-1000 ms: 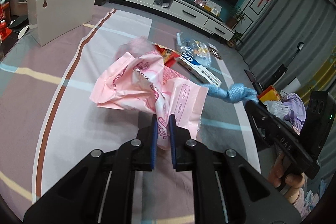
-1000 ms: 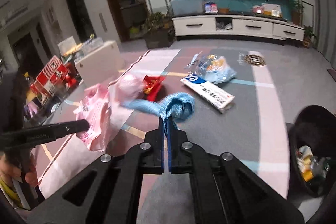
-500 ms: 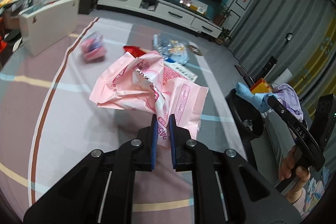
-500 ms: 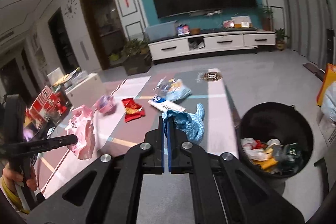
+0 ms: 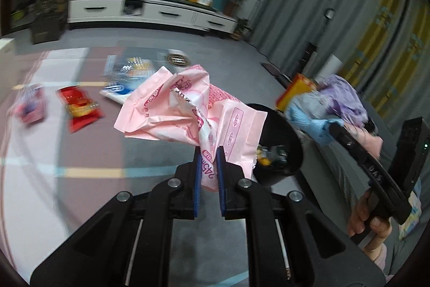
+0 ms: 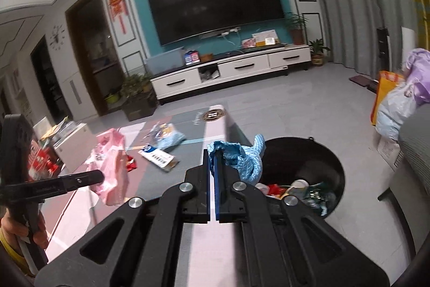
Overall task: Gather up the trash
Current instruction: 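Carry the pink bag and blue cloth over the bin and open both tools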
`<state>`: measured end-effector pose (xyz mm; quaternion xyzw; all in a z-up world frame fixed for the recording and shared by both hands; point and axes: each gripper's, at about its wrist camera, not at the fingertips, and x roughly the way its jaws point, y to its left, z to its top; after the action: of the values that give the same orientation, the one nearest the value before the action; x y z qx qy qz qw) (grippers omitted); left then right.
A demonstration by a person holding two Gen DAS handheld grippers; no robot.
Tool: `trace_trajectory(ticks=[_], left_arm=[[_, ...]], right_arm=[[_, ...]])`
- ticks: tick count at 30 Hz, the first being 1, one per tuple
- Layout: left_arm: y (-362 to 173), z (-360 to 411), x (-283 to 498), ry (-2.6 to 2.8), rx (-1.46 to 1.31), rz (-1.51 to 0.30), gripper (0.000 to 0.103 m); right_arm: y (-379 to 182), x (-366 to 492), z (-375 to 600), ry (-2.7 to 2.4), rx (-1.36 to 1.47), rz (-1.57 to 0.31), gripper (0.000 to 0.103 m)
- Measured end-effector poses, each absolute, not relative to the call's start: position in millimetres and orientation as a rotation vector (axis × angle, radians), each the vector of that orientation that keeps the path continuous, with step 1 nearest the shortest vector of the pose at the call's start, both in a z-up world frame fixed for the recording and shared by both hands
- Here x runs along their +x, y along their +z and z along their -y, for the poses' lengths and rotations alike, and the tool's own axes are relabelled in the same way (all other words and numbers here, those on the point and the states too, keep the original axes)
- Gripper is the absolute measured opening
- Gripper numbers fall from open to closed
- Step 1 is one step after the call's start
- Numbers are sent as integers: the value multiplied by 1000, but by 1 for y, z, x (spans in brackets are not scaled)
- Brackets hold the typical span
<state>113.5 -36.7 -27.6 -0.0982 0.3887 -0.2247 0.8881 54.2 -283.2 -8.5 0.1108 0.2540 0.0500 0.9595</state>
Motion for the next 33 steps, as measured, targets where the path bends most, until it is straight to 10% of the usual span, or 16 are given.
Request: trace_trajectory(ticks=[16, 18, 22, 33], left_arm=[[-70, 211, 187, -620, 18, -905, 17], [-79, 220, 194, -609, 38, -927, 27], [-97, 226, 206, -591, 41, -967, 59], [-97, 162, 184, -529, -42, -972, 79]], right_arm=[[-67, 90, 372, 14, 430, -614, 4], [-75, 95, 379, -2, 447, -646, 9], [-88, 98, 391, -44, 488, -690, 53], [-87, 81, 385, -18, 536, -707, 56]])
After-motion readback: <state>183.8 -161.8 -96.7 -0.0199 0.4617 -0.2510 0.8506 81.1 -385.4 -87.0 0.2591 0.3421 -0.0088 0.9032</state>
